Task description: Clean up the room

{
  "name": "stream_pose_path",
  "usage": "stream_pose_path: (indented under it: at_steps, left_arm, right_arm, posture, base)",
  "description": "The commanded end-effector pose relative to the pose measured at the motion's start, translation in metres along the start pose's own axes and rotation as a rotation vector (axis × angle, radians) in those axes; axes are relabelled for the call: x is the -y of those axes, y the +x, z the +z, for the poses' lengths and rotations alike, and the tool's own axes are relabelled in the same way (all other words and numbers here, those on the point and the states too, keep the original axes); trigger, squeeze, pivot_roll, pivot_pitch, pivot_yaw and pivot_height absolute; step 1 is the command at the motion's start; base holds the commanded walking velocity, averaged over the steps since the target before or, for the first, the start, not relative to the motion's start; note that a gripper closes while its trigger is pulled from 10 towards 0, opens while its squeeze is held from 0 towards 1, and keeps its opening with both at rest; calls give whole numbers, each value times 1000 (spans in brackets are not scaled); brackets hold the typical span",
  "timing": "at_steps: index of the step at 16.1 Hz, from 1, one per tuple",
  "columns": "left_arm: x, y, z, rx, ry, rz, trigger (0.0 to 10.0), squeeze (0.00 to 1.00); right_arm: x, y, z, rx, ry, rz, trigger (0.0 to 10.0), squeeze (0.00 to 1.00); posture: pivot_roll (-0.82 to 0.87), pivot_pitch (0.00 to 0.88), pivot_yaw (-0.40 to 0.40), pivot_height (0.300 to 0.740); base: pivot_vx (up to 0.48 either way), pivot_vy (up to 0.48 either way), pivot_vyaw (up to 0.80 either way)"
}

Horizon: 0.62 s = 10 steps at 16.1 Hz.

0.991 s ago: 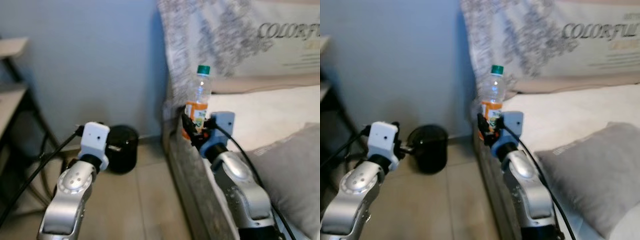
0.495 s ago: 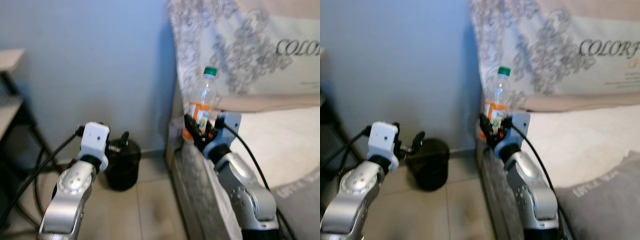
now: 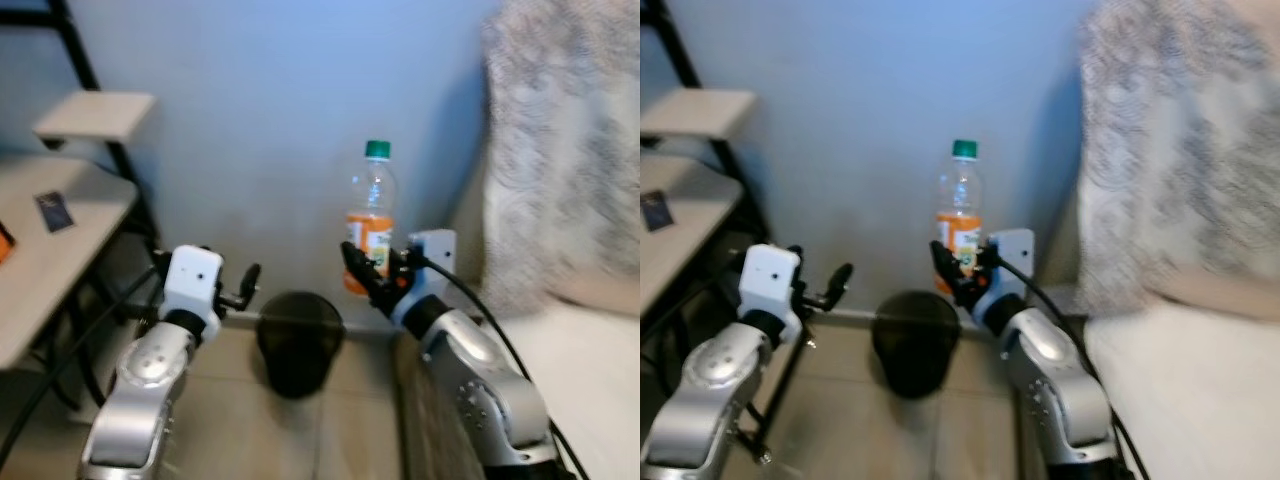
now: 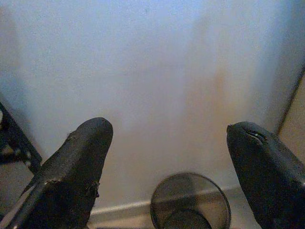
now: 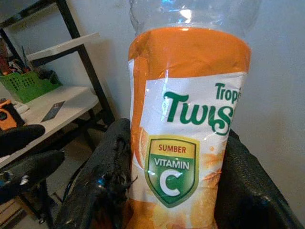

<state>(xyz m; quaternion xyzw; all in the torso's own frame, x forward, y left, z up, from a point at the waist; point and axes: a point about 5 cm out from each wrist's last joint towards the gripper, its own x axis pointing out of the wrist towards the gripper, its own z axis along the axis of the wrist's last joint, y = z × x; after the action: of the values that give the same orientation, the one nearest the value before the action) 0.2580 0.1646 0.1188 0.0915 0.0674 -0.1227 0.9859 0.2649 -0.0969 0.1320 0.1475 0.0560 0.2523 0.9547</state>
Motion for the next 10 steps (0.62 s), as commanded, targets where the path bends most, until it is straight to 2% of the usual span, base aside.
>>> stream_pose_path:
  at_steps: [1,2,4,7,9,10]
  left_arm:
    - [6,1,4,18,4,-26,10000,0]
    - [5,1,4,17,5,-27,10000,0]
    - [4,1,4,16,9,-28,10000,0]
    - [3,0,3,11,18,-32,10000,0]
    - [8,-3,-5,-31,63,-88,10000,0]
    - [10,-8,-7,-40,82,-131,10000,0]
  right_arm:
    - [5,-4,1,-4,4,-16,10000,0]
    - [7,-4,1,-5,2,-15,10000,0]
    - [12,-7,1,-11,28,-25,10000,0]
    - [18,-8,1,-27,-6,-35,10000,0]
    - [31,-12,-7,-107,-96,-115,10000,0]
    - [38,-14,-8,-121,-98,-175,10000,0]
  posture:
    - [25,0,-7,740]
    - [26,0,-6,740]
    - [28,0,-6,740]
    - [28,0,-5,740]
    - [36,0,-15,740]
    - [41,0,-22,740]
  base:
    - [431,0,800]
    - [428,0,800]
    - [422,0,0]
    - [409,0,0]
    - [144,0,0]
    - [0,0,0]
